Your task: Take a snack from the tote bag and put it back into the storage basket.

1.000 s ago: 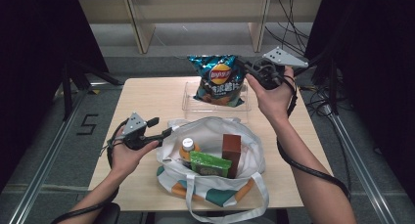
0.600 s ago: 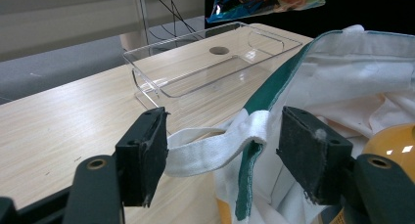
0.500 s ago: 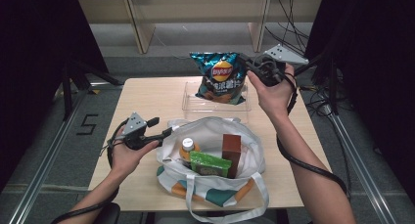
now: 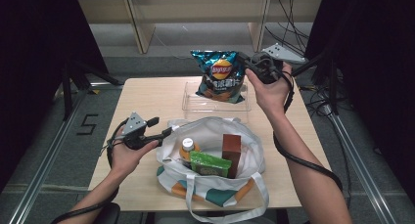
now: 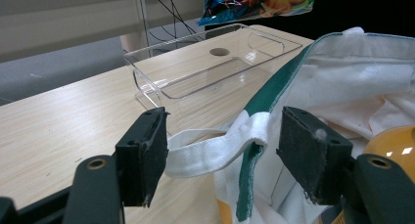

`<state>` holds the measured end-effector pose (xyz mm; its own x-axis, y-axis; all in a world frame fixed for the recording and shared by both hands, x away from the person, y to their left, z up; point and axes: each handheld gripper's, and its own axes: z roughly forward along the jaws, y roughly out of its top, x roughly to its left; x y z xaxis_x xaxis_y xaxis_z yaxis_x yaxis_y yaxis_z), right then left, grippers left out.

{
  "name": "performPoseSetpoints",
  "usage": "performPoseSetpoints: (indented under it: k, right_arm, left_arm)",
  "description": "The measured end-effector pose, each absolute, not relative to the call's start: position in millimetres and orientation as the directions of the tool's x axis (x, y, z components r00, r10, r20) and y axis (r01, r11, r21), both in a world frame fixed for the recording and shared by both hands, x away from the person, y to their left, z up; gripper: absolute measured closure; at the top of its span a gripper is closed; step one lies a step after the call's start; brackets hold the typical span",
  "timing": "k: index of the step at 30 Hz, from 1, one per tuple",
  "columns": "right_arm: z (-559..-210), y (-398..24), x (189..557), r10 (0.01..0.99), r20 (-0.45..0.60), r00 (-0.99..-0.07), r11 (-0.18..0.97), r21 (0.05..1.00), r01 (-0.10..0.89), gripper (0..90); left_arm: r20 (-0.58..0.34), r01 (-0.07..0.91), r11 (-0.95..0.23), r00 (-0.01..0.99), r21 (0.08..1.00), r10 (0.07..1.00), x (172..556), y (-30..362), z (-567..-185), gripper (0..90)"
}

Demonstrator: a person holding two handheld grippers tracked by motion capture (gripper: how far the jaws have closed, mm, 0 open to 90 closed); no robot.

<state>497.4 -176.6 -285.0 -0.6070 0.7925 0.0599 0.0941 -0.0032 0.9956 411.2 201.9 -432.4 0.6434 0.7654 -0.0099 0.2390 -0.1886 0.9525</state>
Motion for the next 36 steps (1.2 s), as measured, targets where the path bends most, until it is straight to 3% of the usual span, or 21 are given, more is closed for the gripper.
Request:
performPoseSetpoints:
  k: [36]
  right_arm:
    - [-295,-167,526,0.809,0.091,-0.581,-0.017,0.991,0.131,90.0]
  left_arm:
    - [-0.013,0.243,-0.190,0.647,0.951,0.762,412,201,-434,34.3]
